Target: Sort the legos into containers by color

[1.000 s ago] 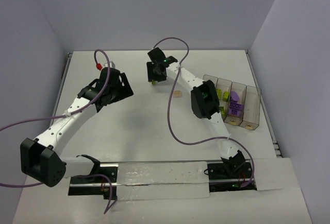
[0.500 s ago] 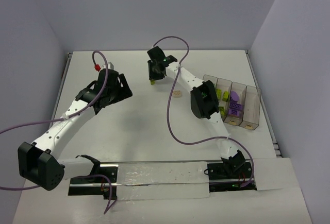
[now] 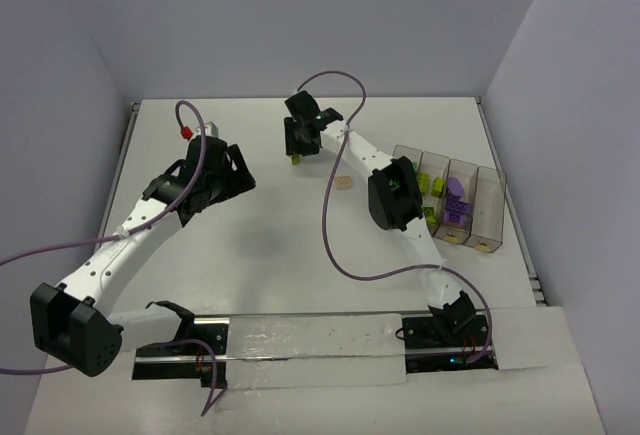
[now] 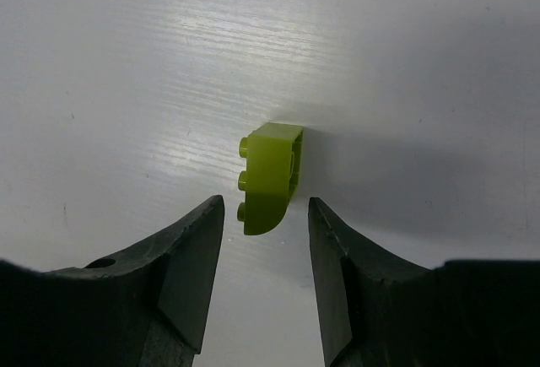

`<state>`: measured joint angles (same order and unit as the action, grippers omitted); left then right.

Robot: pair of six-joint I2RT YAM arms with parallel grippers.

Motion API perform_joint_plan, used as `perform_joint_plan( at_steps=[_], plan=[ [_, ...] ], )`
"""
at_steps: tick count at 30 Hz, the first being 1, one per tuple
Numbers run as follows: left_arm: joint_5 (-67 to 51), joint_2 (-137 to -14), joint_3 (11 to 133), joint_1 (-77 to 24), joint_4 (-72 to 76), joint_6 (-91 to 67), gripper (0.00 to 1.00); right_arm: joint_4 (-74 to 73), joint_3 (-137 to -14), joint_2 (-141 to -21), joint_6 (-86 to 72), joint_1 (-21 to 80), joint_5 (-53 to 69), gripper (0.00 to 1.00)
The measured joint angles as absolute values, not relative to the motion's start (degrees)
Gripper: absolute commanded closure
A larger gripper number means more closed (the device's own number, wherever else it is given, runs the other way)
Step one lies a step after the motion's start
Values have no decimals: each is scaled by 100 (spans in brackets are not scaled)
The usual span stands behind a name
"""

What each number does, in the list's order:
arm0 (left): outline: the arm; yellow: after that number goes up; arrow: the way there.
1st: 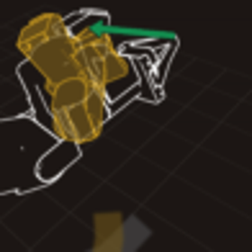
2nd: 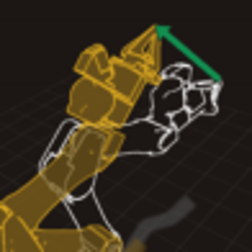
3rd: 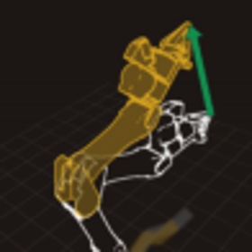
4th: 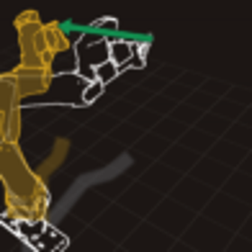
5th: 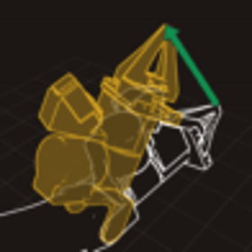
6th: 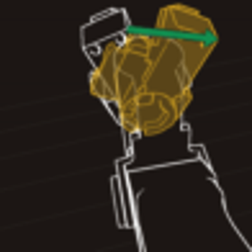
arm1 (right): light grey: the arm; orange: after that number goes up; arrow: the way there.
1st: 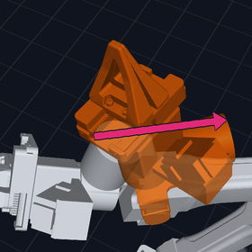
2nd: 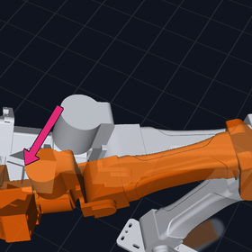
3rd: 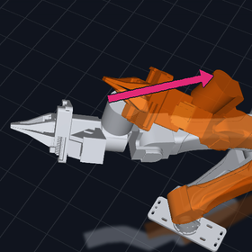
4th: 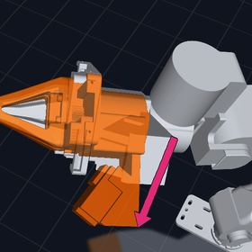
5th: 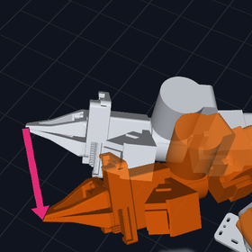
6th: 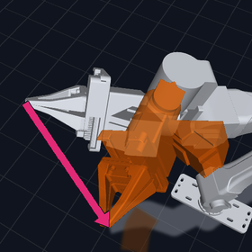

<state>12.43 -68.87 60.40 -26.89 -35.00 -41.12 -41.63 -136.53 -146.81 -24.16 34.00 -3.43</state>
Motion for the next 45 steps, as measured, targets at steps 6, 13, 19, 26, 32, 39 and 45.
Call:
perform_joint_plan(
  at_steps=[6,13,19,26,32,39,45],
  plan=[
    [1243,-6815,6022,-2689,-3500,-4112,21,-4178,-13737,-14770,-2412,3400,-368,50],
    [1243,-6777,5991,-2686,-3498,-4112,21,-4200,-13767,-14826,-2366,3428,-414,53],
    [1243,-6772,5964,-2685,-3498,-4112,21,-4202,-13778,-14833,-2306,3440,-440,70],
    [1243,-6764,5964,-2685,-3500,-4112,21,-4126,-13723,-14818,-2293,3441,-375,90],
    [1241,-6761,5964,-2685,-3503,-4112,21,-3636,-12475,-14058,-2305,3445,-366,91],
    [1219,-6761,5966,-2685,-3501,-4112,21,-3295,-11898,-12774,-2203,3448,-534,92],
    [1177,-6761,5966,-2685,-3503,-4112,21,-2630,-10738,-10873,-2187,3231,-849,94]
  ],
)
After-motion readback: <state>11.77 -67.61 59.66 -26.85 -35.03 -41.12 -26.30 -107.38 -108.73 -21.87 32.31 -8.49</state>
